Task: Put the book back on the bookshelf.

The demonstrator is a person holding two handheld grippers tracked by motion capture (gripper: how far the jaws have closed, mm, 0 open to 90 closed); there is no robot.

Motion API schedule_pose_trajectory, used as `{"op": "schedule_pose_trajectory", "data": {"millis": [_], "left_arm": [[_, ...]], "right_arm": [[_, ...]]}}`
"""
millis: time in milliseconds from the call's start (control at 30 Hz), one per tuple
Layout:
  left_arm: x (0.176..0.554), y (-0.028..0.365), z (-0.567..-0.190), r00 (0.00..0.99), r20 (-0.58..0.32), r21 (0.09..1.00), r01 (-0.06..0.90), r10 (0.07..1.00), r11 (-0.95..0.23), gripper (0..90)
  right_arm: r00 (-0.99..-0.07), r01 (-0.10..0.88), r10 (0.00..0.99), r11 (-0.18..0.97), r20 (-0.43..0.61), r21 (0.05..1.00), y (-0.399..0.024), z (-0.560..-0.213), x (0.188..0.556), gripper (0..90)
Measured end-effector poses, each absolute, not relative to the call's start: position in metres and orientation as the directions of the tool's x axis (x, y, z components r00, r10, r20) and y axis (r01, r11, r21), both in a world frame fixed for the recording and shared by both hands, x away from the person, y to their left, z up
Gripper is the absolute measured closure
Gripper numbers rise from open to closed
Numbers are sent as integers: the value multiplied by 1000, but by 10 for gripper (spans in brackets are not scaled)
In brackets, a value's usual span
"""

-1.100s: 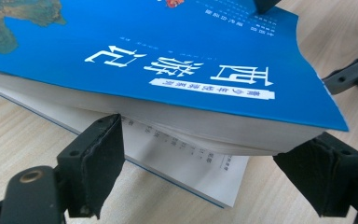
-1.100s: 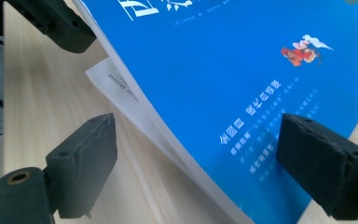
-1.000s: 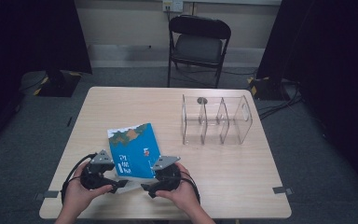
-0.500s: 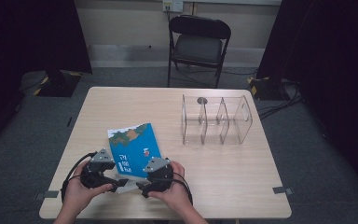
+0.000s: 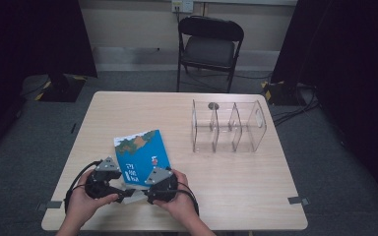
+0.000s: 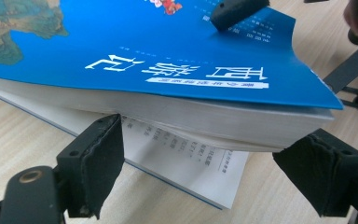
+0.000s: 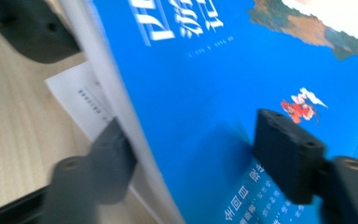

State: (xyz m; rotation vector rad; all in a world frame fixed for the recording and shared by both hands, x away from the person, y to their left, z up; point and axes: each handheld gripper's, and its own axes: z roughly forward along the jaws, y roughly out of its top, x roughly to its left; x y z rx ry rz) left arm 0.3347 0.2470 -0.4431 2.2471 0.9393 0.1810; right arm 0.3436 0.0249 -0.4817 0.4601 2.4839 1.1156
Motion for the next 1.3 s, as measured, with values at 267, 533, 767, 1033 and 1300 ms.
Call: {"op": "schedule_pose_trajectory", "data": {"millis": [267, 533, 767, 1033, 1300], "left_arm": [[333, 252, -450, 770, -108, 664, 526, 629, -531, 252], [329, 249, -459, 800, -52, 632, 490, 598, -600, 189], [327, 252, -461, 814, -42, 615, 478, 580, -627, 187], [324, 252, -463, 825, -50, 604, 473, 562, -641, 187], [323, 253, -463, 824, -60, 611, 476, 563, -633, 184]], "right_arm": [[-878, 93, 413, 643, -242, 760, 24, -470, 337, 653], [-874, 92, 418, 645, -249, 759, 23, -463, 336, 714], [-876, 117, 425, 645, -227, 755, 21, -458, 339, 733], [-885, 145, 428, 629, -184, 764, 17, -445, 346, 743], [-885, 173, 436, 633, -163, 755, 16, -437, 349, 746]]}}
